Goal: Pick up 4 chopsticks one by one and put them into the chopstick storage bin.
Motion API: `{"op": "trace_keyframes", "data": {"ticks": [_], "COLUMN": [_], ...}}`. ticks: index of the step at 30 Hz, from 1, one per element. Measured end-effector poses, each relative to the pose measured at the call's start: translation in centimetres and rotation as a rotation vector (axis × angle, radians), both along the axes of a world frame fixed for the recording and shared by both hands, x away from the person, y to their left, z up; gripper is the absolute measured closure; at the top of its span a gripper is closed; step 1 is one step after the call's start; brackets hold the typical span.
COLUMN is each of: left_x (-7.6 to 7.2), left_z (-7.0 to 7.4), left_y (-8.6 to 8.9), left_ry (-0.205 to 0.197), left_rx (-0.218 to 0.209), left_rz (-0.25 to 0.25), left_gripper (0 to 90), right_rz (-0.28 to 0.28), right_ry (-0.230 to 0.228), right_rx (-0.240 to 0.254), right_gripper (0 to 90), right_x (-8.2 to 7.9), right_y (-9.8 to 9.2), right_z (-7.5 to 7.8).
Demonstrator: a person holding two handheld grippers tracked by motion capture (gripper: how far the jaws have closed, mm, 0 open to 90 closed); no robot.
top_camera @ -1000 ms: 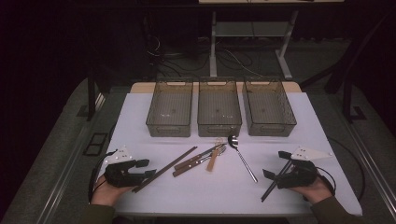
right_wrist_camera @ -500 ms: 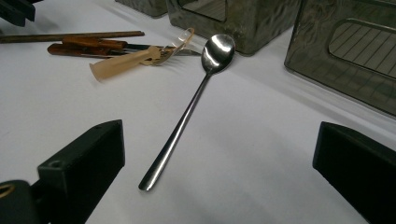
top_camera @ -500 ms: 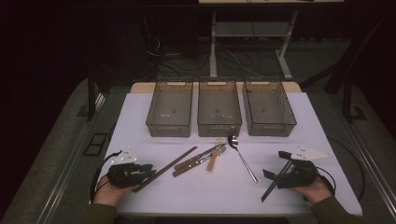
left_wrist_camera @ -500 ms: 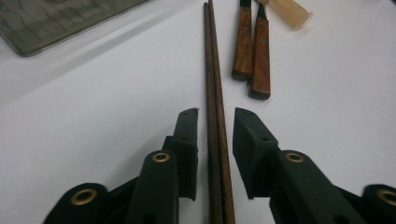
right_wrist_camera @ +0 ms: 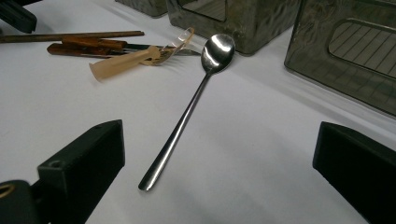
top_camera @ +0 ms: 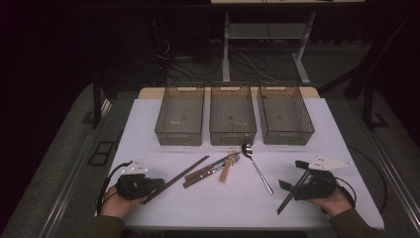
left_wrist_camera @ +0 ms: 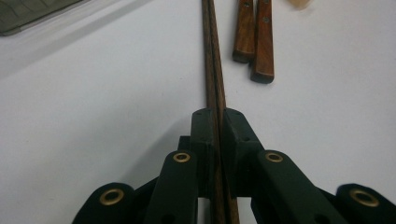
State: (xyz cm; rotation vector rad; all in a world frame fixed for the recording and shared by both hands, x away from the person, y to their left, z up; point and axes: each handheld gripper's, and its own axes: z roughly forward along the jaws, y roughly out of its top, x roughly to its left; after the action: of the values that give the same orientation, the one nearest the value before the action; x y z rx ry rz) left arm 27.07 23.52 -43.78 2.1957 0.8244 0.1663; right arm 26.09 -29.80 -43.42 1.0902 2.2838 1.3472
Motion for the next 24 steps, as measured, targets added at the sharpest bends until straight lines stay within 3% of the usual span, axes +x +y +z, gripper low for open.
{"op": "trace_keyframes", "data": {"ticks": [16, 24], "left_x": [0.14, 0.17], "left_z": [-0.35, -0.48], "left_y": [-0.04, -0.05], "left_ry": [0.015, 0.013], "left_rx": [0.019, 0.055], "left_rz": [-0.005, -0.006], "left_gripper": [83.0, 81.5], "right_rz": [0.0, 0.001], "right_ry": [0.002, 0.001], "right_rx": [-0.001, -0.001], "right_gripper": [2.4, 2.4], "right_x": [0.0, 0.0], "right_y": [0.01, 0.01], "right_z": [0.0, 0.0]}}
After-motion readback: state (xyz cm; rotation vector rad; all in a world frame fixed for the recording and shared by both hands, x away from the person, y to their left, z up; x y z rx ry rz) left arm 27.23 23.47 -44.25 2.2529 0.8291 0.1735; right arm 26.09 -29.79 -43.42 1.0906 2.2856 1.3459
